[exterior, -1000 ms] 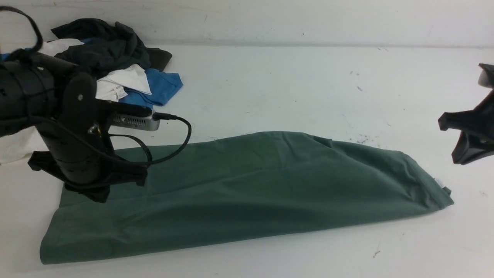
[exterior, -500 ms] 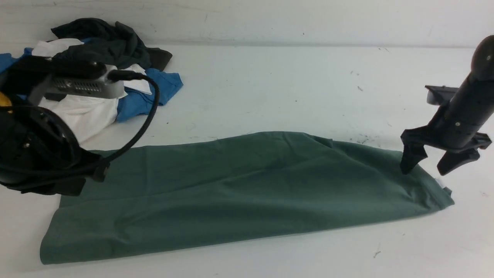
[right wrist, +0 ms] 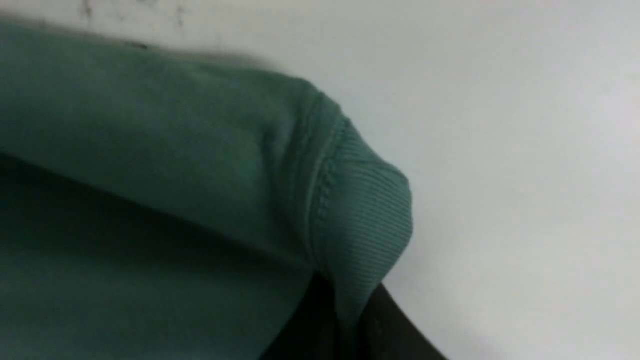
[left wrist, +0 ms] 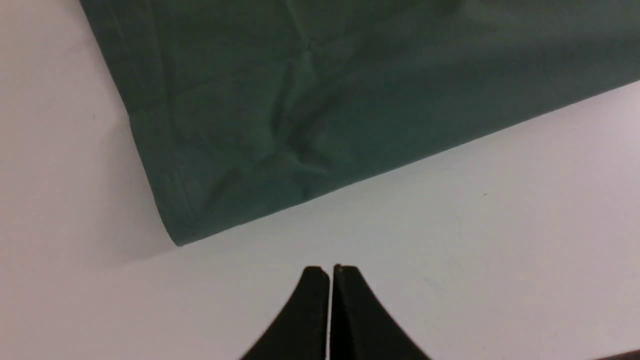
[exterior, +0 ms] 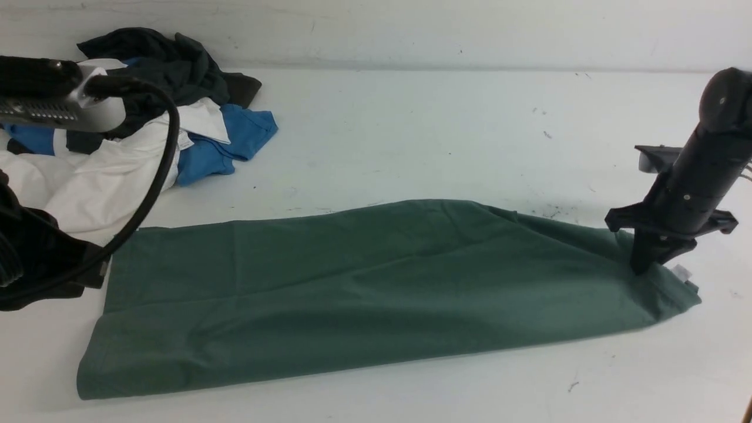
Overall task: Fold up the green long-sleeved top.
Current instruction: Use the right arm to clamp the right edge of the fabric, then use the right arm to drag the right edge of the fabric to the left and folds it over the left edge
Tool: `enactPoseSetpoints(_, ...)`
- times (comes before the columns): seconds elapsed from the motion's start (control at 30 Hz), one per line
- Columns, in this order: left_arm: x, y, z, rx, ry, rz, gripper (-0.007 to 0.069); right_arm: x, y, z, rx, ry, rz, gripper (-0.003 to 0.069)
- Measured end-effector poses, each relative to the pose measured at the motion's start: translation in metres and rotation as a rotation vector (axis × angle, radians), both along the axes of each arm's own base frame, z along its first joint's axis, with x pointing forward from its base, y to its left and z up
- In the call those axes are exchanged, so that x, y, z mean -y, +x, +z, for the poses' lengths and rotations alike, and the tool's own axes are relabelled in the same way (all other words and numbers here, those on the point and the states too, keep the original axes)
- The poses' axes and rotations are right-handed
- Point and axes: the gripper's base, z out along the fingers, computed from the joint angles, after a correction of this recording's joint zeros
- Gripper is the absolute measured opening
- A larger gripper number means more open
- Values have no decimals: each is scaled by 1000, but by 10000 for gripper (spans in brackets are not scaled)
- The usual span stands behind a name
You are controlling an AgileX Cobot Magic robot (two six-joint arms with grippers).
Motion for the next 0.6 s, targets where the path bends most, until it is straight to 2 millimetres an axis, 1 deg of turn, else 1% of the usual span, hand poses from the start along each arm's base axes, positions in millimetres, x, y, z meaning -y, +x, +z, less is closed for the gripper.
enactPoseSetpoints(0.13,0,-1,0,-1,3,-1,-4,17,-6,35,73,-112,-71,6)
enactPoseSetpoints(0.2,-1,-1,0,0,6,-2,-4,25,-12,59,128,-155,-106,6)
enactPoseSetpoints(0.27,-1,-1,0,2,15,-1,-4,25,-18,79,172,-155,-122,6)
enactPoseSetpoints(0.3,-2,-1,0,3,17,0,-4,25,-19,81,177,-153,-125,6)
enactPoseSetpoints(0.33,-2,-1,0,4,20,-1,-4,23,-22,92,202,-145,-132,6)
enactPoseSetpoints(0.37,-2,-1,0,5,23,-1,-4,14,-30,113,251,-105,-138,6)
enactPoseSetpoints(0.4,-2,-1,0,5,23,-1,-4,13,-30,113,250,-100,-137,6)
enactPoseSetpoints(0.43,-2,-1,1,5,25,-1,-4,-1,-38,131,292,-56,-124,6)
enactPoseSetpoints(0.47,-2,-1,1,5,25,-1,-4,-9,-40,137,305,-38,-110,6)
enactPoseSetpoints(0.53,-2,-1,1,5,22,-2,-4,-38,-49,154,345,28,-62,6)
enactPoseSetpoints(0.6,-1,-2,1,3,14,-3,-4,-69,-56,164,360,99,-7,6)
